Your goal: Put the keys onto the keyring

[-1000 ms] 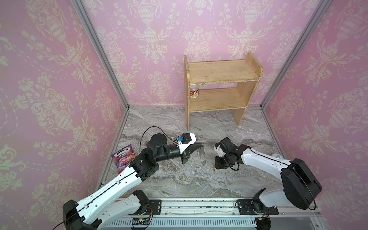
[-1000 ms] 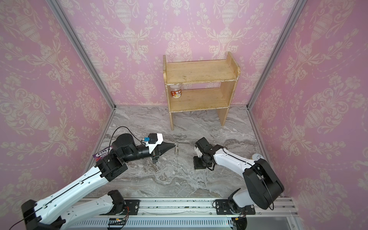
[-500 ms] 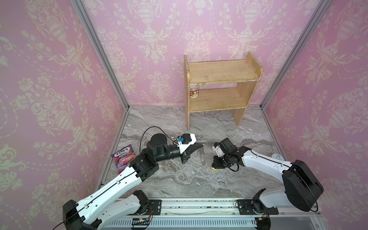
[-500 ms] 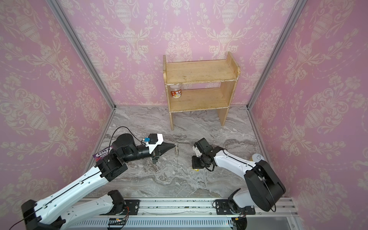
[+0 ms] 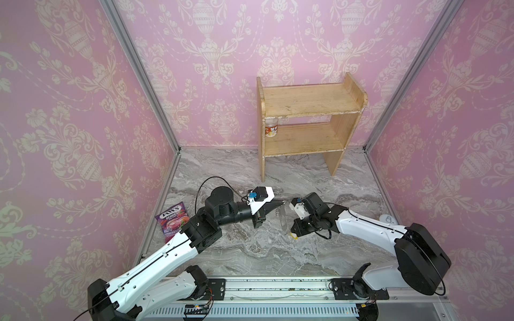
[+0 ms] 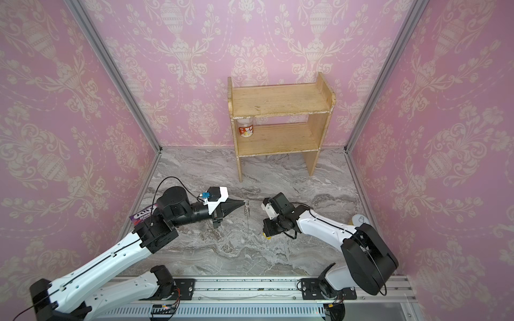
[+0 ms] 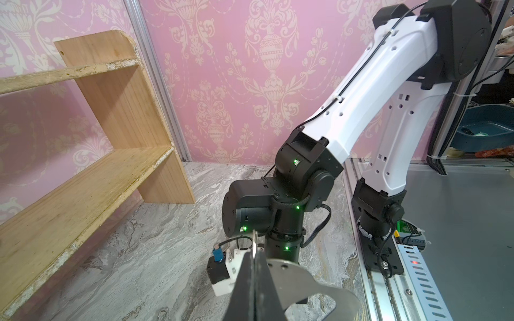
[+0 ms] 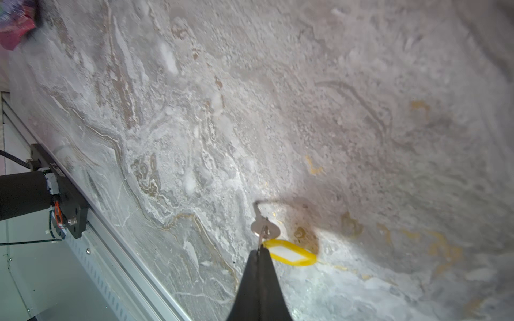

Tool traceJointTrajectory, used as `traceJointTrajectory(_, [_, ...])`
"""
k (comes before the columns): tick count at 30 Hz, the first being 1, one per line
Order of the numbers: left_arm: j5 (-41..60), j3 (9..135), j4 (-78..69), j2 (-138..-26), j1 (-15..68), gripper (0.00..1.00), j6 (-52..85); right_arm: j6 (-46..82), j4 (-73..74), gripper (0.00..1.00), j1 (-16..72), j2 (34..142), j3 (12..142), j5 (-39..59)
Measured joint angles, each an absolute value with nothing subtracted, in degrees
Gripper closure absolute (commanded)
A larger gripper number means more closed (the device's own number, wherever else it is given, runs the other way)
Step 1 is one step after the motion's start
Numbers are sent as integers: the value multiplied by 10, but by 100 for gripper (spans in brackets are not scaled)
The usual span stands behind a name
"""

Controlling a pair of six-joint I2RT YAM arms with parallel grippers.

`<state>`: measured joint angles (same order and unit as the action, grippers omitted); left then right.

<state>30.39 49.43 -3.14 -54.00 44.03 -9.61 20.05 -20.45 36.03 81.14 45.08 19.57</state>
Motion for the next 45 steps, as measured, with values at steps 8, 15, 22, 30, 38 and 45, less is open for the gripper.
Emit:
traceJointTrajectory(8, [294,495,-18,-541,435,100,-100,171,-156,100,366,814,484,215])
traceJointTrajectory(15, [292,497,-16,-551,429,100,-102,190,-129,100,385,825,394,212])
traceJointTrajectory(22, [290,497,-17,-560,418,100,-107,220,-117,100,398,818,339,188])
traceJointTrajectory(30, [289,497,-20,-571,400,100,-107,211,-105,70,419,803,329,186])
traceJointTrajectory(38, [251,477,-7,-534,367,100,-106,173,-90,31,454,782,350,186])
traceJointTrajectory(45, [204,444,11,-469,337,100,-97,164,-89,27,489,848,412,185])
